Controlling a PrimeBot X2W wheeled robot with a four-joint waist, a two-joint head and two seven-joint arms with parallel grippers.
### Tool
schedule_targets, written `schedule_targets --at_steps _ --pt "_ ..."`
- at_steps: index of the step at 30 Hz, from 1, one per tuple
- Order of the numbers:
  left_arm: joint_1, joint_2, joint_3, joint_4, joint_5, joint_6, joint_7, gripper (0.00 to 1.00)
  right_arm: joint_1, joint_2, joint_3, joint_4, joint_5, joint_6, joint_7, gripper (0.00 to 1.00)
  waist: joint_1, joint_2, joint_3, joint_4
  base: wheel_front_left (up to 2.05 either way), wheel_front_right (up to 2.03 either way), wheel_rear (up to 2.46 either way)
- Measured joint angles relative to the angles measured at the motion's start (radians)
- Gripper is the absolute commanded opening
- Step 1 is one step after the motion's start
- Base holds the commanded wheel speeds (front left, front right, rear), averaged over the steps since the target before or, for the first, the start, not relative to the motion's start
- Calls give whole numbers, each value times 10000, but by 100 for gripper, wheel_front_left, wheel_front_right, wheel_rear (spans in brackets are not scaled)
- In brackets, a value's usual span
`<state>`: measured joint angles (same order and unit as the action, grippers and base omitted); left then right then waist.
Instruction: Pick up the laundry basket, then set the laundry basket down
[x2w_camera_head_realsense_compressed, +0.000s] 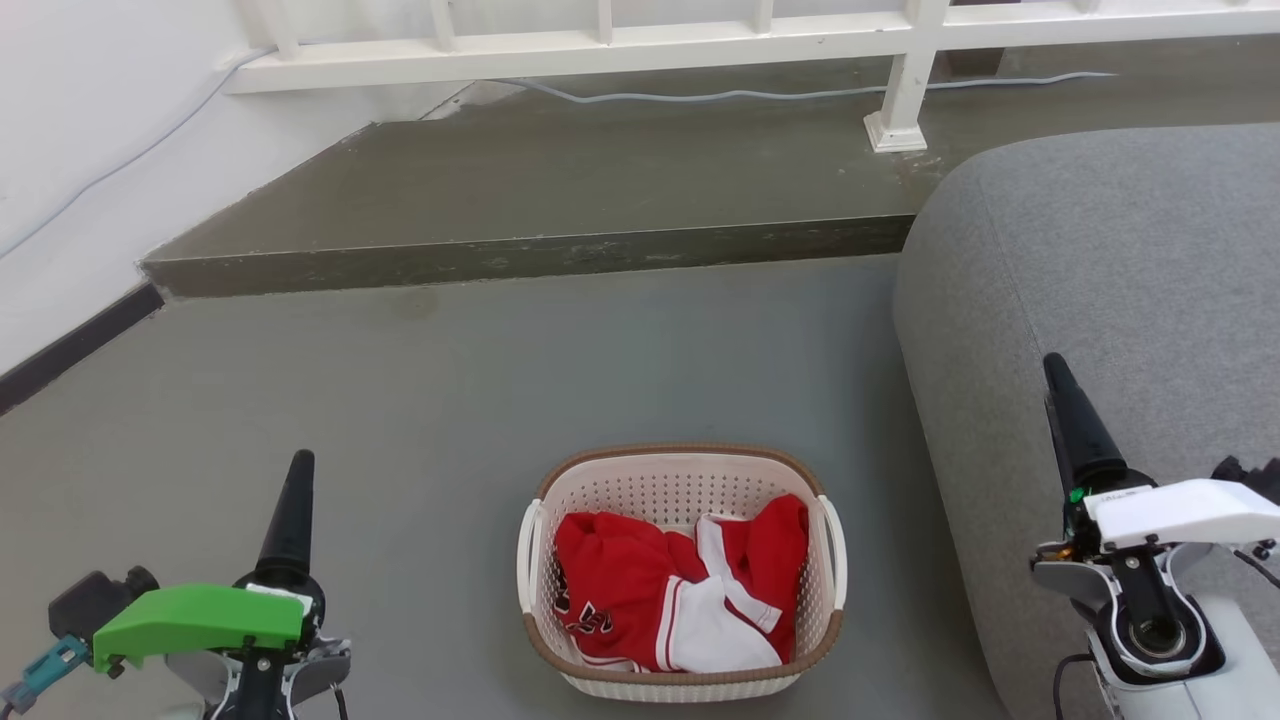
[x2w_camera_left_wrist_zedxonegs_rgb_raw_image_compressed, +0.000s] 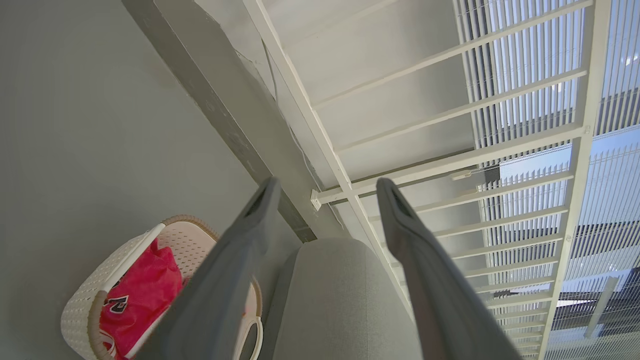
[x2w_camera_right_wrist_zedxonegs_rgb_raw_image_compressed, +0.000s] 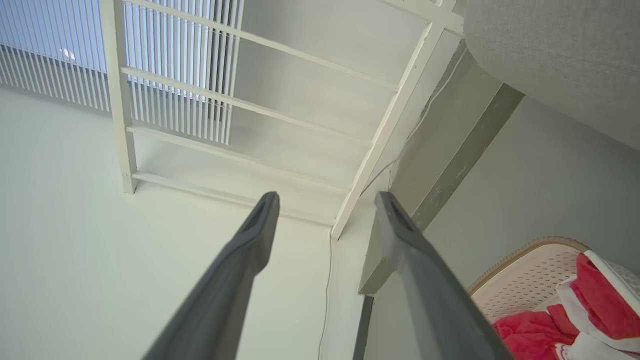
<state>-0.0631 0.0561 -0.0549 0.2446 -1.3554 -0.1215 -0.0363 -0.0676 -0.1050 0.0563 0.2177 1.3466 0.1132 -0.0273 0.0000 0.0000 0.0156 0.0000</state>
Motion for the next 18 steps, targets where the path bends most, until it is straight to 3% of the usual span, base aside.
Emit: schedule_targets --at_steps 18 --pt "-192 71 -146 -332 3147 -2 -531 100 -314 -635 1133 86 -2692 6 -612 100 0 0 51 -10 0 0 0"
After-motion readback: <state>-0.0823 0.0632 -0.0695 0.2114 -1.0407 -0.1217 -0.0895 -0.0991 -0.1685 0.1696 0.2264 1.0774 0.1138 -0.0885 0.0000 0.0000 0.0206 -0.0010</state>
